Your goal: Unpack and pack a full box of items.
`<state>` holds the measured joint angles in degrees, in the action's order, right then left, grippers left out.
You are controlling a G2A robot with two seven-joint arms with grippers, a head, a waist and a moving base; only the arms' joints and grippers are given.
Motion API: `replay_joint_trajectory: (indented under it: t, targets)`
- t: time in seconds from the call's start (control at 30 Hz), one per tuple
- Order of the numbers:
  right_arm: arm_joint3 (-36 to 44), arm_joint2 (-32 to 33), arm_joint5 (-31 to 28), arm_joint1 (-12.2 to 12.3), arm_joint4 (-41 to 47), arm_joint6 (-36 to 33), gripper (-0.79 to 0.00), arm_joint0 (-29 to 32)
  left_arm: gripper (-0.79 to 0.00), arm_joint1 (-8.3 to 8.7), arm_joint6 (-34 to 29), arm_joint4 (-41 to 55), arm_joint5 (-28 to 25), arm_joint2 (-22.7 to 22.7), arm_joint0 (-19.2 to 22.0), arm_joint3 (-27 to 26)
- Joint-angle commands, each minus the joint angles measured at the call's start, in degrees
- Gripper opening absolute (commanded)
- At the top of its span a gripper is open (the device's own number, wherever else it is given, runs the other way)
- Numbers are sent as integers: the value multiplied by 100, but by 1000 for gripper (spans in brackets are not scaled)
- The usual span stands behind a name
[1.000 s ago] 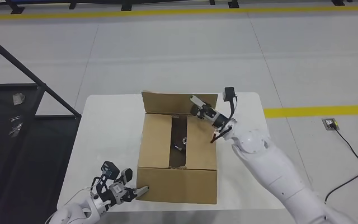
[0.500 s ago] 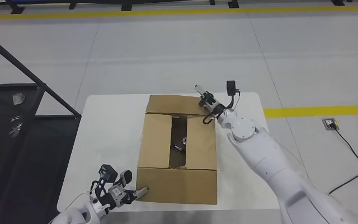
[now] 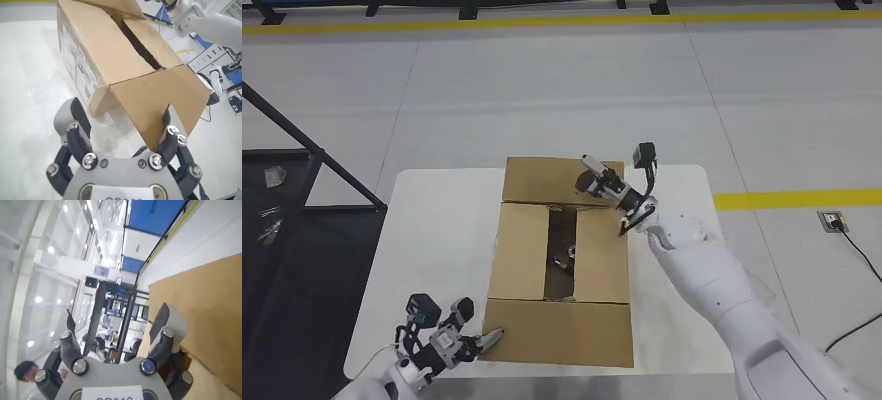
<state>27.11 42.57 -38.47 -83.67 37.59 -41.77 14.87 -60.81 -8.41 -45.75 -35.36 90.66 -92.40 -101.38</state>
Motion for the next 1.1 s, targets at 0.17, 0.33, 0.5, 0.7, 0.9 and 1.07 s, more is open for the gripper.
replay_joint_trajectory:
  t: [0.17,0.33,0.5,0.7,0.9,1.07]
  targets:
    - [259,-251,1447,9,-679,-1378,0,-115,0,9,65,887,311,481,-181,29]
    - [352,-519,2237,-128,-1196,-1140,0,-111,0,11,-38,1174,340,576,-165,110]
    - [244,-664,2571,-303,-1311,-1139,0,-111,0,7,-10,1176,315,601,-215,104]
    - [-62,-575,2418,-501,-908,-1324,0,-101,0,3,28,1016,280,592,-266,44]
    - [-441,-295,2072,-620,-325,-1540,0,-182,0,-10,107,849,295,533,-313,-54]
    - [-492,-81,1801,-671,40,-1943,0,-253,0,-16,6,745,340,445,-270,-155]
